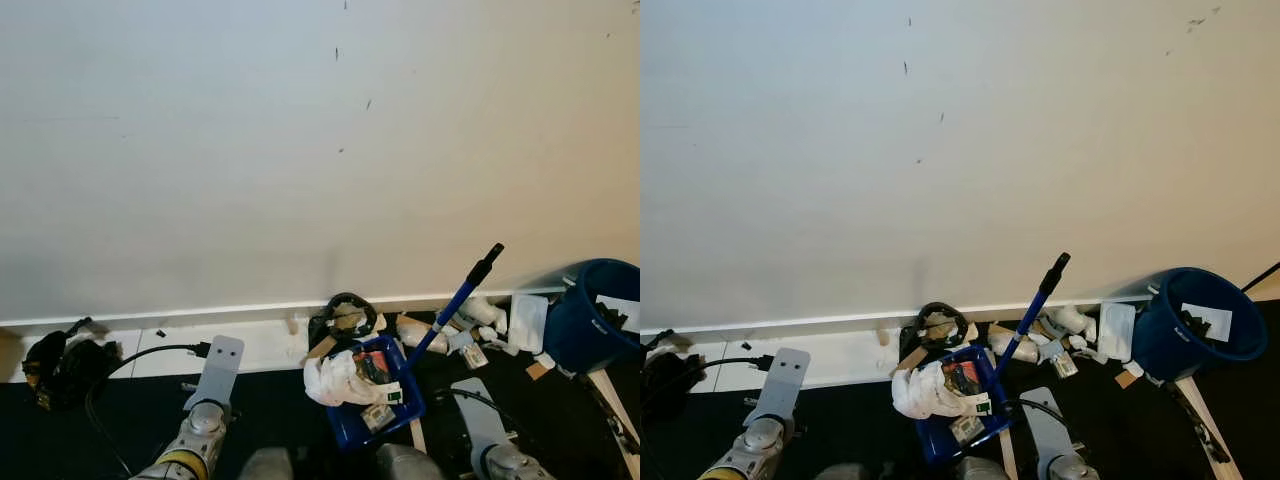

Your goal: Sweep floor

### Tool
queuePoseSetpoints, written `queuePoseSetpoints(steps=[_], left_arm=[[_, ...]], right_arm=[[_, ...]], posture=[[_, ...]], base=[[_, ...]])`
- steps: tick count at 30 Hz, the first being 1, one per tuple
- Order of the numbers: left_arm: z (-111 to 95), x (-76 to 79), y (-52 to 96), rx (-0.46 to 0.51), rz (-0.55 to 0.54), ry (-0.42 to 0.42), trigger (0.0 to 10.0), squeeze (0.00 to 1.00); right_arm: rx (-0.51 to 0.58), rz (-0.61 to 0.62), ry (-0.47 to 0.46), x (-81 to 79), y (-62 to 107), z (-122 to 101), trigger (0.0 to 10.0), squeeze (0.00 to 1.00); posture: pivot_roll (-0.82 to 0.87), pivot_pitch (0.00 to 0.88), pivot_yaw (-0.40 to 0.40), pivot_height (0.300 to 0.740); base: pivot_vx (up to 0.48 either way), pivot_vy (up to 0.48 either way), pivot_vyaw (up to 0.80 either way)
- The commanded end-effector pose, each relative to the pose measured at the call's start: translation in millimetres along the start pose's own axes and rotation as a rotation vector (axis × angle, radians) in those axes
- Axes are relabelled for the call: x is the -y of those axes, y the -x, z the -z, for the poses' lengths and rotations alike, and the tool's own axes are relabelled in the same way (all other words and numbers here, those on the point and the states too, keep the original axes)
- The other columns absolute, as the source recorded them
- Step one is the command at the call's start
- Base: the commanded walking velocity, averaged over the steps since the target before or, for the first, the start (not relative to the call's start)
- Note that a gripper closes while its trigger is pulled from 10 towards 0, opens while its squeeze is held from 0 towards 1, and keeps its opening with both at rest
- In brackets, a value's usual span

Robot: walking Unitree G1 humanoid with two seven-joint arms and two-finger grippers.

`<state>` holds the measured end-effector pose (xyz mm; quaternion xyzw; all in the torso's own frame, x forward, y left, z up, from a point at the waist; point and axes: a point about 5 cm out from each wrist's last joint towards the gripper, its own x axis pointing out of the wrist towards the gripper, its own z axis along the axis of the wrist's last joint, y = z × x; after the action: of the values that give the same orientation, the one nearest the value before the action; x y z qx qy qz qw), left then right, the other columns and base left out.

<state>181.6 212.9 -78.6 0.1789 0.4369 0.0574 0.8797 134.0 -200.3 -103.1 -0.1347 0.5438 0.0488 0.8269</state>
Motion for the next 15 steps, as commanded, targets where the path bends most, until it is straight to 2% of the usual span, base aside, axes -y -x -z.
queuePoseSetpoints(steps=[1,4,9,13,14,15], left_arm=[[-1,3.6,-0.1,-0.002,0.015,-0.047,10.0,0.00],[0,6.5,0.5,-0.002,0.030,-0.058,10.0,0.00],[9,5.1,2.2,-0.038,0.029,-0.062,10.0,0.00],[12,6.0,3.0,-0.041,0.039,-0.073,10.0,0.00],[12,6.0,3.0,-0.041,0.039,-0.073,10.0,0.00],[13,2.5,2.8,-0.047,0.022,-0.062,10.0,0.00]], right_arm=[[-0.016,0.004,-0.009,-2.3,0.6,6,10.0,0.00],[-0.012,0.010,-0.033,-1.6,0.8,7,10.0,0.00],[-0.029,0.006,0.001,1.2,1.5,12,10.0,0.00],[-0.020,0.025,-0.070,3.0,1.8,13,10.0,0.00],[-0.020,0.025,-0.070,3.0,1.8,13,10.0,0.00],[-0.023,0.012,-0.027,1.5,1.5,11,10.0,0.00]], posture=[[0.06,0.006,-0.009,0.740],[0.06,0.006,-0.009,0.740],[0.04,0.009,0.003,0.740],[0.05,0.013,-0.004,0.740],[0.05,0.013,-0.004,0.740],[0.07,0.014,-0.013,0.740]], base=[[0.000,0.000,0.00],[0.000,0.000,0.00],[0.000,0.000,0.00],[0.000,0.000,0.00],[0.000,0.000,0.00],[0.000,0.000,0.00]])
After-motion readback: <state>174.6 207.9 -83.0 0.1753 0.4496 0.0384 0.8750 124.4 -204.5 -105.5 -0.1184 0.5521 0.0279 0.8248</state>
